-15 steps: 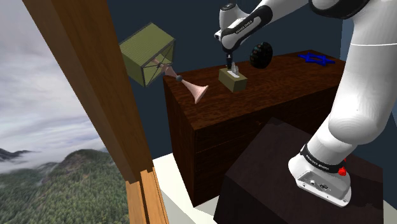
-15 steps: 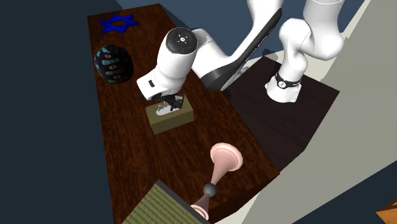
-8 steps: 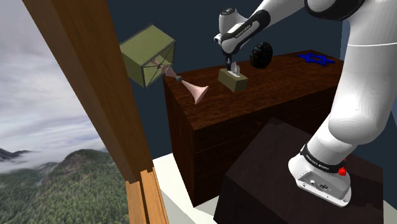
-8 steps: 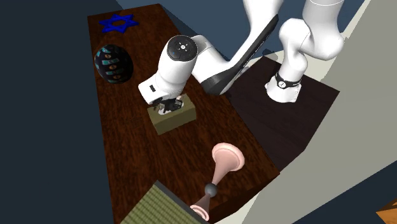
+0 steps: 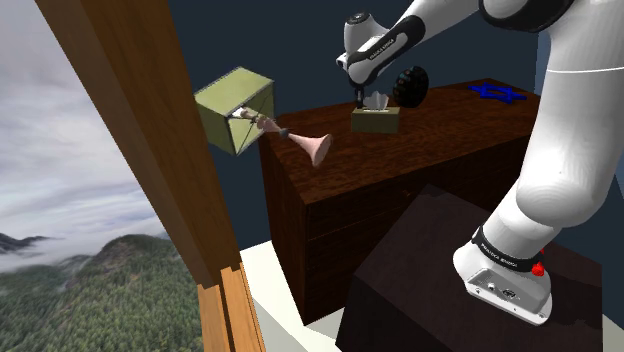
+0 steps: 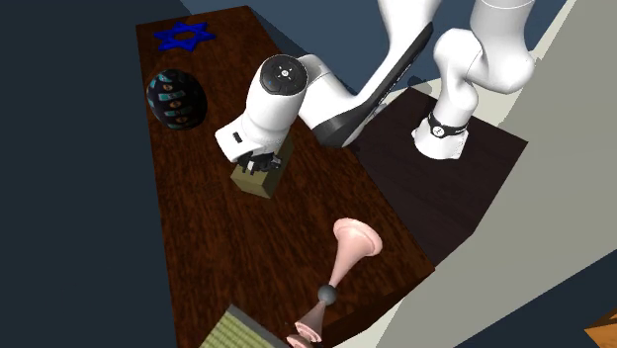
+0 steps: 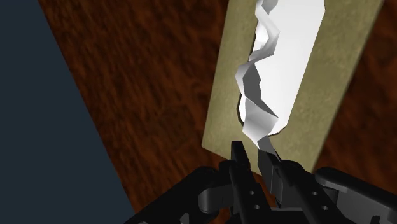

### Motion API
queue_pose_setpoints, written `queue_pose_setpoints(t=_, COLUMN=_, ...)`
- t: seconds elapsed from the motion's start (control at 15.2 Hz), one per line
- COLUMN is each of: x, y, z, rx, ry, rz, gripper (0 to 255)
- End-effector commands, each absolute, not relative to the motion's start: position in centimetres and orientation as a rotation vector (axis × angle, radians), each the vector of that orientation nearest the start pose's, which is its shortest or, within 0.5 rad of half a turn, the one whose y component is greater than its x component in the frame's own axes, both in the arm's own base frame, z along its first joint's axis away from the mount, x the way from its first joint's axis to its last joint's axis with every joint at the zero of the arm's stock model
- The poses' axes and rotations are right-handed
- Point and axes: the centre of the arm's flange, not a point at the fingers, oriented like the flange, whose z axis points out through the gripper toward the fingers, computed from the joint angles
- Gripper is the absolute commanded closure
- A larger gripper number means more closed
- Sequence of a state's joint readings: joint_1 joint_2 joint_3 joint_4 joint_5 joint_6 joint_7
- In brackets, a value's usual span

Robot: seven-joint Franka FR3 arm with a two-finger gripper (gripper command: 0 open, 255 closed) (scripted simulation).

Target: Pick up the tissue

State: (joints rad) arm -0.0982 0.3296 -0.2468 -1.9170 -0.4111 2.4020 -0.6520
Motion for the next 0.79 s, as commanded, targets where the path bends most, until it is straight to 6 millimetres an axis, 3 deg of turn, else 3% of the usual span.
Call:
queue_pose_setpoints(t=0.0, x=60.0, y=-20.9, z=34.7, rx=-3.380, ry=-1.066, rz=0.088, gripper=255)
queue_pose_setpoints(t=0.73, x=60.0, y=-20.9, z=40.6, rx=-3.380, ry=-1.066, rz=0.088, gripper=255)
